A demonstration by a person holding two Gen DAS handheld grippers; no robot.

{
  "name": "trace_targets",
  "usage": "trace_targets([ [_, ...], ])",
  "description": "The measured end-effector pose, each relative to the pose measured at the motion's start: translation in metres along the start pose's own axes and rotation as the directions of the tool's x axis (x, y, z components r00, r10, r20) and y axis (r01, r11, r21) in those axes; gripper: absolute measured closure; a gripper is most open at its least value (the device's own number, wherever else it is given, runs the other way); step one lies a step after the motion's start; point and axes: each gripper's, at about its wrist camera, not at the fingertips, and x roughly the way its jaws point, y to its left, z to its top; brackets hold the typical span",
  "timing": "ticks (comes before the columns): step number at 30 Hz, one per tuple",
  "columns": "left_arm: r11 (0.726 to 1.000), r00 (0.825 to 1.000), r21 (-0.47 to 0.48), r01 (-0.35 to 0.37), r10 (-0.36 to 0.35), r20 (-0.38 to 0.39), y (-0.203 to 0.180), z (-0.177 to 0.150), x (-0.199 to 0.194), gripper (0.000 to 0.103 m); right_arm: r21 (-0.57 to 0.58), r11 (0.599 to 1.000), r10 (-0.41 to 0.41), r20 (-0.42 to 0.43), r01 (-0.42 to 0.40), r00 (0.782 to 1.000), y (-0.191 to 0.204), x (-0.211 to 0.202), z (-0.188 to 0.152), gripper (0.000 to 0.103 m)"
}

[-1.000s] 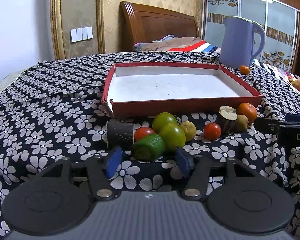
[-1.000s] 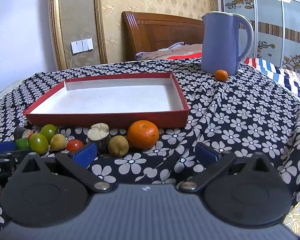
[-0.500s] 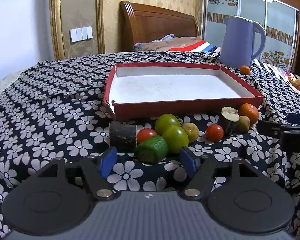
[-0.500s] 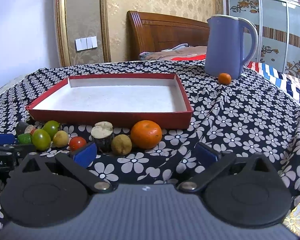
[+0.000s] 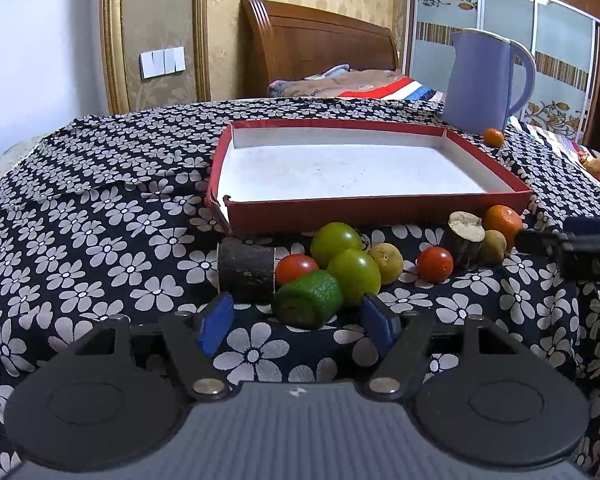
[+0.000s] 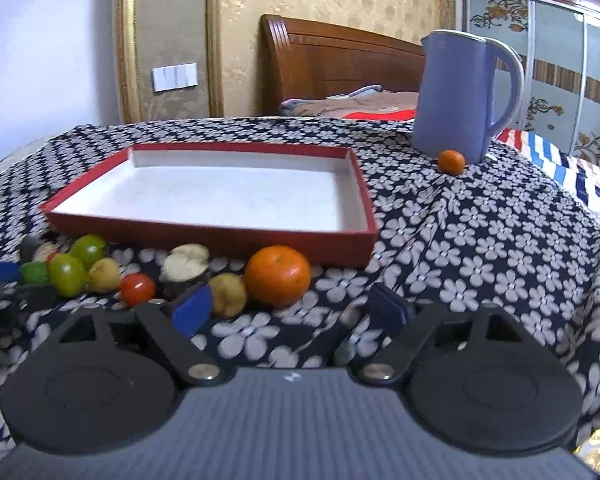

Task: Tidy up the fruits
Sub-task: 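Move the right gripper toward the mandarin orange on the cloth, then grasp the mandarin orange with the right gripper while the left gripper grasps the green cucumber chunk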

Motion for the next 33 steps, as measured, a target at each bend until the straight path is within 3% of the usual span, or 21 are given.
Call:
trace_targets([
  [10, 1.000, 1.000, -0.003, 0.008, -0.008, 0.000, -0.001, 0.000, 0.002, 0.033, 0.046, 0.999, 0.017, -0.056, -0.015, 0.998, -0.013, 0.038, 0.014, 0.023],
  [14, 1.000, 1.000, 0.001, 0.007, -0.007, 0.001, -0.002, 0.000, 0.002, 0.032, 0.099, 0.993, 0.070, -0.074, -0.063, 0.995, -0.012, 0.043, 0.018, 0.042],
  [24, 1.000, 1.000, -0.004, 0.015, -0.015, -0.003, -0.002, 0.001, 0.004, 0.031, 0.179, 0.978, 0.125, -0.088, -0.108, 0.988, -0.017, 0.061, 0.017, 0.041],
  [25, 1.000, 1.000, -0.003, 0.016, -0.016, -0.003, -0.002, 0.001, 0.005, 0.031, 0.176, 0.979, 0.120, -0.086, -0.103, 0.989, -0.016, 0.060, 0.017, 0.043],
  [26, 1.000, 1.000, -0.001, 0.015, -0.015, -0.002, -0.003, 0.001, 0.005, 0.031, 0.176, 0.979, 0.120, -0.082, -0.105, 0.989, -0.015, 0.060, 0.017, 0.062],
  [33, 1.000, 1.000, -0.008, 0.022, -0.022, 0.001, -0.002, 0.001, 0.004, 0.031, 0.192, 0.973, 0.144, -0.053, -0.131, 0.988, -0.015, 0.054, 0.012, 0.064],
])
